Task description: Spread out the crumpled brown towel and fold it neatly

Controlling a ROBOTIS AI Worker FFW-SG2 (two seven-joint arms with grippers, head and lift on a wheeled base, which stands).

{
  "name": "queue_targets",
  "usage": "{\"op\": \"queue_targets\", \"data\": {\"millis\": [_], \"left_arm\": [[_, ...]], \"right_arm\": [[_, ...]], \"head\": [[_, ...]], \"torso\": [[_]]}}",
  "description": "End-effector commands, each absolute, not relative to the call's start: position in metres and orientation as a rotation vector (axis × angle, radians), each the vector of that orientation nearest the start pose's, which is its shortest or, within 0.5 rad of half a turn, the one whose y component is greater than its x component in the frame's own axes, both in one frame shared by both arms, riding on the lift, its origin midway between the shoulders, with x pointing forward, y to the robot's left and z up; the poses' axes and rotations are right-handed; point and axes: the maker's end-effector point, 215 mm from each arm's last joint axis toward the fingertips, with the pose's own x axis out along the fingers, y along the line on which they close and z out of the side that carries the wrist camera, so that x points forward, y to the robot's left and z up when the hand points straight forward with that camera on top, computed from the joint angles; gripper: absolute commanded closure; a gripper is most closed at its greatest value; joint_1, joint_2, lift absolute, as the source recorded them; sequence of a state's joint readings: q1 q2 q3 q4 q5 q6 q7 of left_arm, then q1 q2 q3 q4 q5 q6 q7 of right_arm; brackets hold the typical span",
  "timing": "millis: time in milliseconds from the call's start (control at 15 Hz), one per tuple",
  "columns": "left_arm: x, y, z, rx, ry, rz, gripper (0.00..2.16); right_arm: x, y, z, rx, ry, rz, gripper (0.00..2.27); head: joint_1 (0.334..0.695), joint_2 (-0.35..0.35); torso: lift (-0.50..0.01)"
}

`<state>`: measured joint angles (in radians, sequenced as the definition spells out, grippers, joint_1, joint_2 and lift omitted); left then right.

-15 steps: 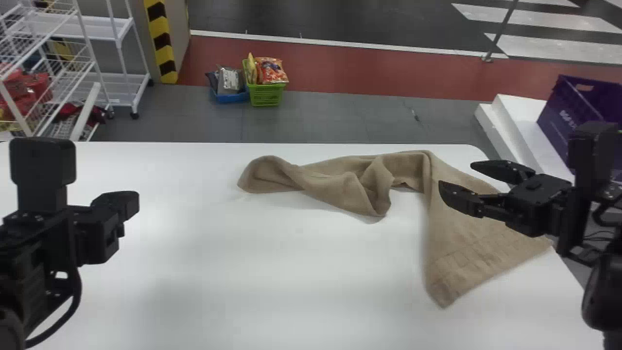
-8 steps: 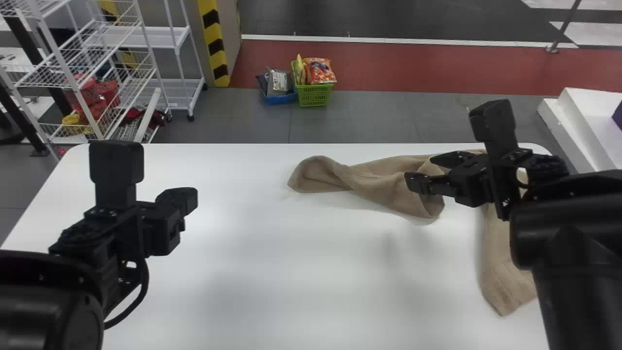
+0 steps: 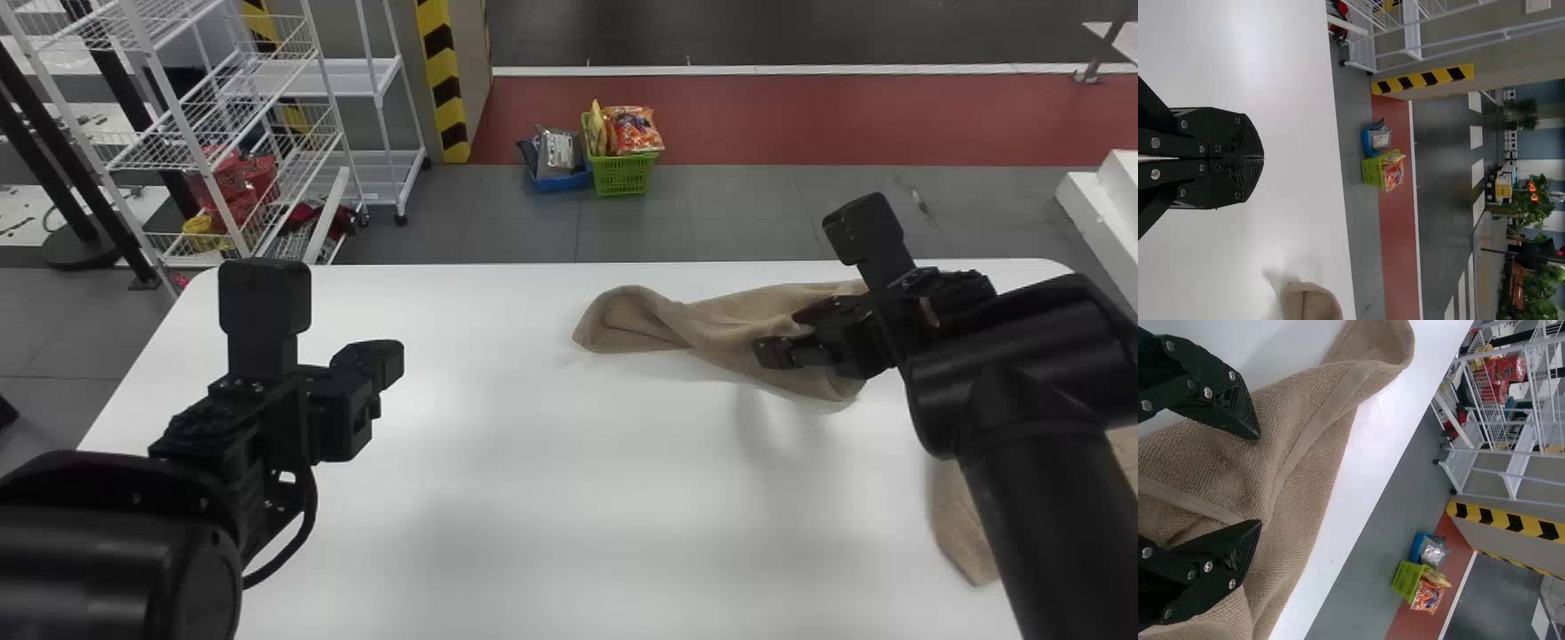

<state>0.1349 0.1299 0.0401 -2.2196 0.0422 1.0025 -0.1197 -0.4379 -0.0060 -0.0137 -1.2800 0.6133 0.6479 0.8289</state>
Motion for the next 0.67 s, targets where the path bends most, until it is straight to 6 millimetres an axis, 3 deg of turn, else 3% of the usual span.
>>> {"op": "queue_targets", "data": {"millis": [0, 67, 133, 333, 600], "left_arm": [[0.508, 0.249, -0.355, 0.075, 0.492, -0.090, 1.22], [0.508, 0.248, -0.353, 0.077, 0.490, -0.092, 1.22], [0.508, 0.248, -0.353, 0.076, 0.491, -0.092, 1.22], [0.509, 0.249, -0.352, 0.080, 0.488, -0.088, 1.22], [0.509, 0.249, -0.352, 0.083, 0.488, -0.087, 1.22]], "right_arm": [[0.636, -0.192, -0.439, -0.317, 0.700, 0.539, 1.11], [0.632, -0.195, -0.440, -0.297, 0.707, 0.546, 1.61], [0.625, -0.191, -0.439, -0.274, 0.701, 0.563, 1.86], [0.607, -0.173, -0.410, -0.256, 0.645, 0.598, 1.90], [0.574, -0.130, -0.377, -0.235, 0.608, 0.669, 1.90]], "head": [[0.695, 0.059], [0.695, 0.057], [0.695, 0.056], [0.695, 0.060], [0.695, 0.087]], "torso": [[-0.126], [-0.126], [-0.126], [-0.126], [-0.126]]}}
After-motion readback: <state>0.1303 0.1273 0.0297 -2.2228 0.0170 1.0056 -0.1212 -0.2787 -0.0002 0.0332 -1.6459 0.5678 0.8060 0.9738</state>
